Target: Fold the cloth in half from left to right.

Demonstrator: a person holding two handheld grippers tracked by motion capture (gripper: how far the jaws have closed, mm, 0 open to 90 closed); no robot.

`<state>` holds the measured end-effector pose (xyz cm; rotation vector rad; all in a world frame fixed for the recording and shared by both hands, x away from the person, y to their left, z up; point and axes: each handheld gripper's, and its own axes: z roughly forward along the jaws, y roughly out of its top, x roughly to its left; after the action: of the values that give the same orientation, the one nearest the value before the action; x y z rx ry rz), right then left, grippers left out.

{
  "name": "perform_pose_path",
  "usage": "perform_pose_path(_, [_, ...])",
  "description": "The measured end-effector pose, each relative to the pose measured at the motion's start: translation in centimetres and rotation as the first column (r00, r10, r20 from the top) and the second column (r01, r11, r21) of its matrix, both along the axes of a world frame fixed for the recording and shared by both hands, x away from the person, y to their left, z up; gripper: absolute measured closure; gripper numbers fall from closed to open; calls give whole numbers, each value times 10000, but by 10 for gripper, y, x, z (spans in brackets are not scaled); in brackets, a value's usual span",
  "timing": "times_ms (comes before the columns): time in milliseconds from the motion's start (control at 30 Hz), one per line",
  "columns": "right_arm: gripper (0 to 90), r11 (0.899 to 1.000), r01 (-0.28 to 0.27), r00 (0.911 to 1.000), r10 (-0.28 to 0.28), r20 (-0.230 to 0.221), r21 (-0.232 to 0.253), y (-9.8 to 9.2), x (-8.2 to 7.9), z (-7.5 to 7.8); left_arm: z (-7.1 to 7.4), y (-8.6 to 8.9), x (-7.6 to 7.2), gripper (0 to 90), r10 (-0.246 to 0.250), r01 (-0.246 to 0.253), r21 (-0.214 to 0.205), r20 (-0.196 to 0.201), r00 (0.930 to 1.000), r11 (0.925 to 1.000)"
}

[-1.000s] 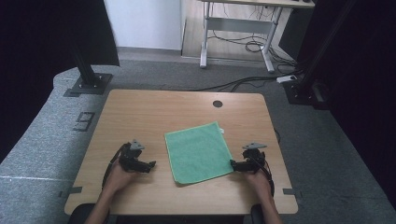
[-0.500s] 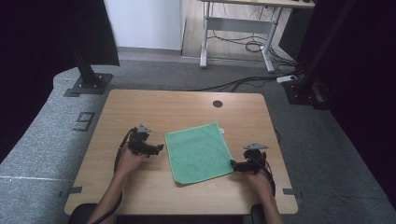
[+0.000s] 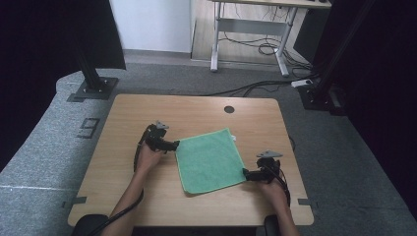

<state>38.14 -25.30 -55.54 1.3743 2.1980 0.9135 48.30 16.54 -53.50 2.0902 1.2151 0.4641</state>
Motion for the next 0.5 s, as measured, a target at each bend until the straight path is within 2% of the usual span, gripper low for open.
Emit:
perform_pose_path(100, [0,10000,-21,10000,21,7,3,0,0,0,-7,-2,7,39,193,-188,265,-190,9996,9995])
perform_pose_path(167, [0,10000,-33,10000,33,2,8,0,0,0,-11,-2,10,40,318,-301,617,-269,9991,9976])
perform_pose_path(233, [0,10000,-60,10000,60,2,8,0,0,0,-12,0,11,11,485,-467,405,-456,9978,9981])
perform_pose_path(500, [0,9990,-438,9990,438,-33,-29,6,-1,1,-11,8,4,11,578,-546,525,-606,9965,9971])
